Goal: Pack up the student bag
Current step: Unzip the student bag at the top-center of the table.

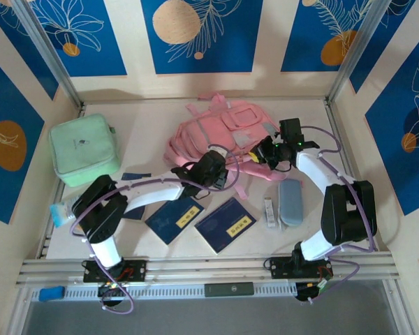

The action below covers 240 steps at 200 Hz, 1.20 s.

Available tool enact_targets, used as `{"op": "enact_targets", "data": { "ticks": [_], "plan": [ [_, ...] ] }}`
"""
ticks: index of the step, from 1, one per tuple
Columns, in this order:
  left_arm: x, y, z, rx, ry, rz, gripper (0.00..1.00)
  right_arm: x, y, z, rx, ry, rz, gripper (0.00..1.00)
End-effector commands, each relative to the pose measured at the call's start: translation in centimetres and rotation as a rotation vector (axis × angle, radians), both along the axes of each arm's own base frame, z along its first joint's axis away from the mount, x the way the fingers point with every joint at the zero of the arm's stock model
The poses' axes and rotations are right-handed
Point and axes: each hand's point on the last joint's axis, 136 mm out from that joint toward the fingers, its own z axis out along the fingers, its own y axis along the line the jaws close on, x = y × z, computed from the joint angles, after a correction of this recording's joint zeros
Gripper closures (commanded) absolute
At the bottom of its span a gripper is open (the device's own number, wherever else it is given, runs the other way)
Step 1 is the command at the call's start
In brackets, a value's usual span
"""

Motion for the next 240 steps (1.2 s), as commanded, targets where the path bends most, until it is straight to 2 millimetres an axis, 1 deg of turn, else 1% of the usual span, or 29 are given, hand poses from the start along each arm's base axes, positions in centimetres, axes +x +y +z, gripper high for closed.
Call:
{"op": "enact_targets", "data": {
  "ticks": [1,18,33,44,53,67,79,94,107,121,124,137,148,155,158,173,182,198,201,209,213,215,220,222,239,240],
  "plan": [
    [-1.2,2.5,-0.7,0.084,0.050,-0.018,1.00,3.0,-1.8,2.0,-0.049,-0.116,-0.003,0.99],
    [-1.9,1.5,-0.6,0.049,0.070,-0.079,1.00,4.1,-2.2,2.0,-0.050,-0.126,-0.002,0.98],
    [-2.1,0.6,-0.4,0.011,0.090,-0.095,1.00,5.0,-2.3,2.1,-0.054,-0.131,0.006,0.94],
    [-1.9,0.0,0.0,-0.016,0.101,-0.087,1.00,5.0,-2.0,2.4,-0.061,-0.132,0.023,0.85],
    [-1.5,-0.3,0.3,-0.036,0.109,-0.065,1.00,4.7,-1.7,2.6,-0.072,-0.137,0.039,0.73],
    [-0.8,-0.8,0.9,-0.063,0.112,-0.022,1.00,3.6,-1.6,2.7,-0.080,-0.115,0.050,0.50],
    [-0.4,-1.5,1.4,-0.082,0.112,-0.020,1.00,2.4,-1.7,2.7,-0.046,-0.089,0.047,0.39],
    [-0.1,-2.5,1.9,-0.117,0.117,-0.033,1.00,0.7,-1.5,2.2,-0.010,-0.056,0.035,0.30],
    [0.0,-3.2,2.1,-0.141,0.121,-0.044,1.00,-1.1,-0.4,1.8,0.017,-0.028,0.038,0.22],
    [0.0,-3.7,2.3,-0.160,0.124,-0.054,1.00,-2.4,1.4,0.8,0.064,0.014,0.042,0.19],
    [0.0,-3.7,2.2,-0.162,0.128,-0.053,1.00,-2.6,1.8,0.5,0.078,0.025,0.043,0.19],
    [-0.1,-3.9,2.3,-0.174,0.133,-0.056,1.00,-2.4,3.3,0.1,0.134,0.028,0.037,0.19],
    [-0.2,-4.0,2.3,-0.183,0.138,-0.056,1.00,-2.1,4.3,-0.3,0.143,0.036,0.033,0.19],
    [-0.3,-4.0,2.4,-0.189,0.140,-0.057,1.00,-1.8,5.0,-0.8,0.137,0.055,0.030,0.20],
    [-0.3,-4.0,2.4,-0.192,0.141,-0.057,1.00,-1.7,5.1,-1.0,0.134,0.062,0.025,0.21],
    [-0.4,-3.8,2.4,-0.204,0.139,-0.049,1.00,-1.1,5.3,-2.8,0.132,0.100,-0.023,0.26],
    [-0.5,-3.8,2.4,-0.210,0.140,-0.047,1.00,-0.6,5.6,-3.3,0.155,0.092,-0.039,0.30],
    [-0.6,-4.0,2.5,-0.221,0.143,-0.060,1.00,0.4,6.6,-3.4,0.154,0.066,-0.016,0.42],
    [-0.6,-4.0,2.6,-0.223,0.144,-0.061,1.00,0.4,6.9,-3.6,0.141,0.075,-0.004,0.46],
    [-0.7,-4.0,2.6,-0.222,0.145,-0.064,1.00,0.7,6.9,-3.8,0.116,0.079,0.014,0.53],
    [-0.7,-4.1,2.7,-0.220,0.145,-0.066,1.00,1.0,6.8,-3.8,0.098,0.075,0.020,0.59],
    [-0.7,-4.1,2.7,-0.220,0.145,-0.067,1.00,1.0,6.8,-3.8,0.095,0.076,0.019,0.60],
    [-0.8,-4.0,2.8,-0.215,0.144,-0.070,1.00,1.2,6.6,-3.9,0.081,0.068,0.022,0.65],
    [-0.8,-3.9,2.8,-0.213,0.144,-0.069,1.00,1.4,6.4,-3.9,0.075,0.061,0.021,0.70],
    [-1.1,-3.3,3.1,-0.190,0.139,-0.076,1.00,2.5,5.1,-3.4,0.059,0.011,0.026,0.82],
    [-1.2,-3.3,3.1,-0.189,0.139,-0.077,1.00,2.6,4.9,-3.4,0.056,0.008,0.030,0.84]
  ]
}}
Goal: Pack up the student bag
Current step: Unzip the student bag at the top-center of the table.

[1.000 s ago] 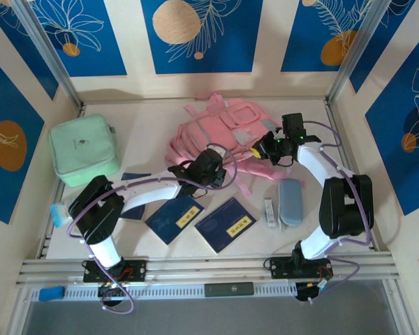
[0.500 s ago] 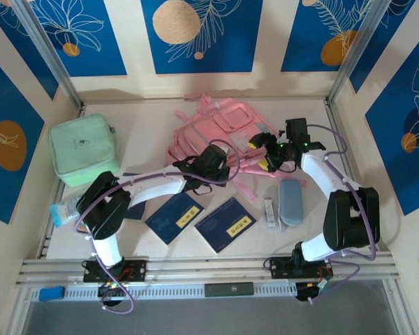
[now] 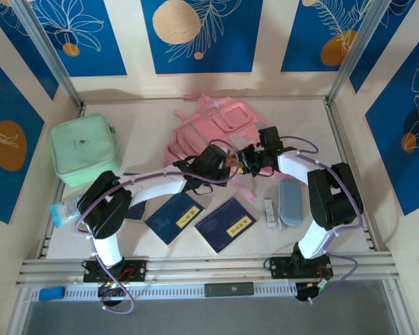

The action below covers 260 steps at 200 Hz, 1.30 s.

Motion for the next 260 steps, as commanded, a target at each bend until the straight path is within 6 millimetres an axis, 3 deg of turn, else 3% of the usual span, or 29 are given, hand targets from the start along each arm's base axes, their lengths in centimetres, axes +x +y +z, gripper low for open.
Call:
{"op": "enact_targets", "data": {
  "ticks": [1,17,51,70,88,94,113,129,146,159,187,207,231,260],
  "plan": [
    [-0.4,-0.9,3.8,-0.079,-0.054,-0.041,1.00,3.0,-1.4,2.0,-0.036,-0.129,0.005,0.84],
    [-0.9,0.7,3.5,-0.023,-0.058,-0.035,1.00,4.4,-3.4,3.1,-0.056,-0.177,0.024,0.93],
    [-2.6,5.9,1.9,0.141,-0.060,-0.014,1.00,7.7,-8.1,5.1,-0.132,-0.264,0.071,0.99],
    [-2.8,7.8,0.8,0.170,-0.026,-0.001,1.00,8.8,-8.9,5.2,-0.146,-0.271,0.099,0.99],
    [-2.6,7.4,0.8,0.138,-0.006,-0.014,1.00,8.9,-8.7,5.4,-0.144,-0.283,0.115,0.98],
    [-2.5,6.9,1.2,0.121,-0.008,-0.021,1.00,8.7,-8.7,5.4,-0.148,-0.277,0.114,0.92],
    [-2.0,5.8,2.1,0.070,-0.005,-0.012,1.00,7.5,-8.4,5.6,-0.149,-0.259,0.104,0.62],
    [-1.4,4.5,2.9,0.015,-0.006,-0.009,1.00,5.2,-7.6,5.5,-0.172,-0.224,0.107,0.39],
    [-1.0,3.4,3.3,-0.029,0.003,-0.003,1.00,2.8,-6.2,5.5,-0.149,-0.183,0.109,0.22],
    [-0.9,2.6,3.6,-0.066,0.009,-0.009,1.00,1.0,-5.3,4.8,-0.111,-0.127,0.089,0.15],
    [-0.8,1.9,3.7,-0.098,0.020,-0.007,1.00,-1.8,-1.2,4.2,-0.008,-0.073,0.078,0.06],
    [-1.1,1.4,3.7,-0.107,0.025,-0.017,1.00,-2.3,1.3,3.9,0.033,-0.043,0.067,0.05],
    [-1.2,1.1,4.0,-0.120,0.022,-0.021,1.00,-1.8,2.6,2.6,-0.006,-0.039,0.039,0.11],
    [-1.3,1.2,4.4,-0.121,0.012,-0.019,1.00,-0.7,3.1,2.1,-0.048,-0.090,0.091,0.48]
  ]
}}
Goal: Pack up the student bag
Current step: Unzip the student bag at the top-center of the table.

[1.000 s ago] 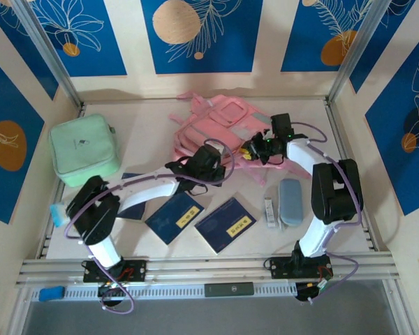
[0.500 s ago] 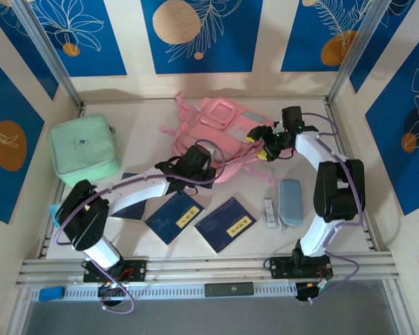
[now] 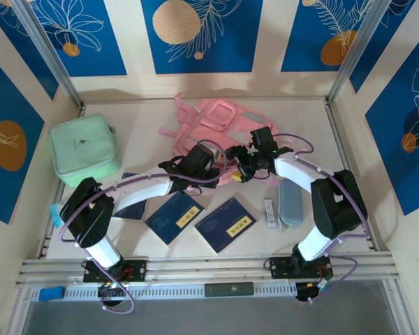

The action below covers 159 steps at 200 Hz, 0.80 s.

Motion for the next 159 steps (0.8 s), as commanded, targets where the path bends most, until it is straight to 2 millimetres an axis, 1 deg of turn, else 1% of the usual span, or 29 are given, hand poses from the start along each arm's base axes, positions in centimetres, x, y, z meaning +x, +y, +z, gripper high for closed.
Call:
{"op": "enact_targets", "data": {
  "ticks": [1,8,11,12,21,30,36,48,55,64,86,94,102,114,115,119,120,121,122,123,124,125,126,128,135,140,141,152,159],
  "plan": [
    [0.6,-2.2,3.5,-0.102,-0.062,-0.027,1.00,2.2,0.4,0.6,-0.015,-0.074,-0.009,0.49],
    [0.5,-2.0,3.7,-0.099,-0.068,-0.028,1.00,2.3,-0.1,0.5,-0.060,-0.093,-0.002,0.57],
    [0.5,-1.9,3.8,-0.093,-0.072,-0.027,1.00,2.4,-0.5,0.4,-0.087,-0.103,0.003,0.62],
    [0.5,-1.9,3.8,-0.092,-0.073,-0.026,1.00,2.4,-0.5,0.4,-0.087,-0.103,0.003,0.62],
    [0.4,-1.3,4.1,-0.076,-0.087,-0.019,1.00,2.7,-1.4,0.6,-0.115,-0.126,0.018,0.73],
    [0.3,-0.5,4.3,-0.056,-0.100,-0.012,1.00,3.2,-2.2,0.9,-0.129,-0.160,0.042,0.81],
    [0.3,0.1,4.4,-0.040,-0.112,-0.008,1.00,3.5,-2.7,1.1,-0.135,-0.175,0.050,0.83],
    [0.1,1.5,4.5,-0.010,-0.137,0.002,1.00,4.4,-4.6,1.8,-0.135,-0.209,0.065,0.88],
    [0.1,2.4,4.3,0.009,-0.147,0.013,1.00,5.0,-5.5,2.2,-0.132,-0.233,0.070,0.89],
    [0.0,4.0,3.7,0.042,-0.143,0.033,1.00,5.9,-7.1,2.8,-0.147,-0.258,0.073,0.94],
    [0.1,7.7,1.6,0.121,-0.068,0.084,1.00,7.4,-10.3,3.4,-0.234,-0.279,0.076,0.99],
    [0.3,8.7,1.3,0.146,-0.049,0.104,1.00,7.8,-10.8,3.6,-0.243,-0.285,0.075,0.99],
    [0.5,9.2,1.3,0.150,-0.048,0.111,1.00,8.0,-11.0,3.8,-0.240,-0.294,0.080,0.99],
    [0.9,8.9,1.6,0.124,-0.062,0.113,1.00,8.1,-10.8,4.0,-0.244,-0.294,0.086,0.92],
    [0.9,8.9,1.6,0.121,-0.061,0.113,1.00,8.1,-10.7,4.1,-0.243,-0.295,0.088,0.89],
    [0.9,8.6,1.7,0.106,-0.062,0.108,1.00,8.0,-10.4,4.1,-0.240,-0.295,0.095,0.85],
    [1.0,8.5,1.8,0.101,-0.062,0.106,1.00,8.0,-10.4,4.1,-0.240,-0.293,0.095,0.82],
    [1.0,8.4,1.8,0.097,-0.061,0.104,1.00,7.9,-10.3,4.1,-0.239,-0.293,0.098,0.82],
    [1.0,8.2,1.8,0.094,-0.060,0.102,1.00,7.9,-10.2,4.1,-0.238,-0.291,0.097,0.79],
    [1.0,8.2,1.8,0.091,-0.061,0.102,1.00,7.9,-10.2,4.1,-0.238,-0.291,0.097,0.79],
    [1.0,8.1,1.9,0.086,-0.059,0.099,1.00,7.9,-10.0,4.2,-0.236,-0.289,0.101,0.76],
    [1.0,7.9,1.9,0.081,-0.058,0.096,1.00,7.9,-10.1,4.2,-0.236,-0.287,0.099,0.72],
    [1.0,7.8,1.9,0.076,-0.057,0.094,1.00,7.9,-10.1,4.2,-0.236,-0.287,0.099,0.72],
    [1.0,7.6,2.0,0.068,-0.055,0.089,1.00,7.7,-9.9,4.2,-0.236,-0.279,0.102,0.65],
    [1.2,7.0,2.1,0.042,-0.044,0.086,1.00,7.2,-9.5,4.5,-0.229,-0.263,0.105,0.54],
    [1.3,6.6,2.1,0.028,-0.035,0.088,1.00,6.9,-9.2,4.6,-0.217,-0.253,0.108,0.49],
    [1.3,6.6,2.1,0.025,-0.033,0.090,1.00,6.8,-9.0,4.8,-0.210,-0.251,0.109,0.46],
    [1.5,5.8,2.2,-0.008,-0.022,0.092,1.00,5.7,-8.4,5.2,-0.176,-0.234,0.106,0.32],
    [1.7,5.4,2.3,-0.025,-0.021,0.099,1.00,4.8,-8.1,4.9,-0.169,-0.201,0.093,0.25]
  ]
}}
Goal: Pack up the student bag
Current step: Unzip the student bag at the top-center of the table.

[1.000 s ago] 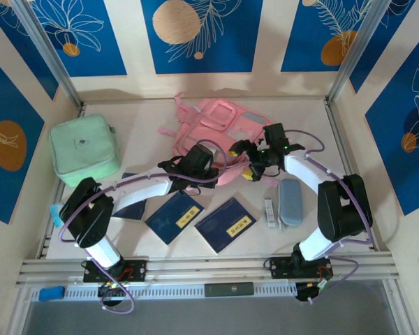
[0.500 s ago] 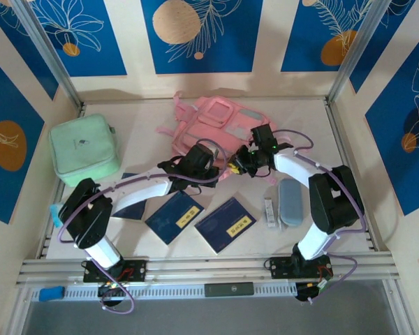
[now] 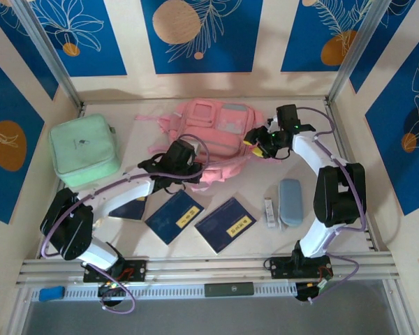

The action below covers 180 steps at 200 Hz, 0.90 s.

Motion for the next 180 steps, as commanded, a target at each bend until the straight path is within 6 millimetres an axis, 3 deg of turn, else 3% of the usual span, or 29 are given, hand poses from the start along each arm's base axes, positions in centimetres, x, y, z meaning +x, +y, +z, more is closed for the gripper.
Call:
{"op": "enact_targets", "data": {
  "ticks": [1,20,39,61,84,107,133,161,180],
  "plan": [
    [0.1,-1.0,0.5,-0.064,0.026,0.005,1.00,-1.7,0.1,0.9,-0.006,0.033,-0.029,0.23],
    [0.5,-2.1,0.8,-0.120,0.020,0.009,1.00,-4.3,2.1,-0.1,0.068,0.132,-0.037,0.09],
    [0.6,-3.1,0.9,-0.157,0.020,0.004,1.00,-6.2,5.1,-0.9,0.176,0.208,-0.053,0.03],
    [0.4,-4.2,1.1,-0.162,0.022,-0.020,1.00,-7.5,8.6,-1.3,0.218,0.245,-0.061,0.00],
    [0.0,-5.2,1.3,-0.166,0.018,-0.038,1.00,-7.3,10.0,-2.8,0.200,0.283,-0.124,0.02],
    [-0.2,-6.1,1.6,-0.182,0.013,-0.050,1.00,-5.9,9.6,-4.3,0.151,0.263,-0.176,0.24],
    [-0.3,-6.8,2.5,-0.214,-0.001,-0.054,1.00,-4.8,9.6,-4.5,0.094,0.204,-0.145,0.50],
    [-0.2,-6.4,3.3,-0.203,-0.016,-0.048,1.00,-4.1,8.3,-4.5,0.032,0.146,-0.106,0.81],
    [-0.6,-5.7,3.6,-0.195,-0.025,-0.039,1.00,-3.7,6.9,-4.6,-0.001,0.121,-0.081,0.93]
  ]
}}
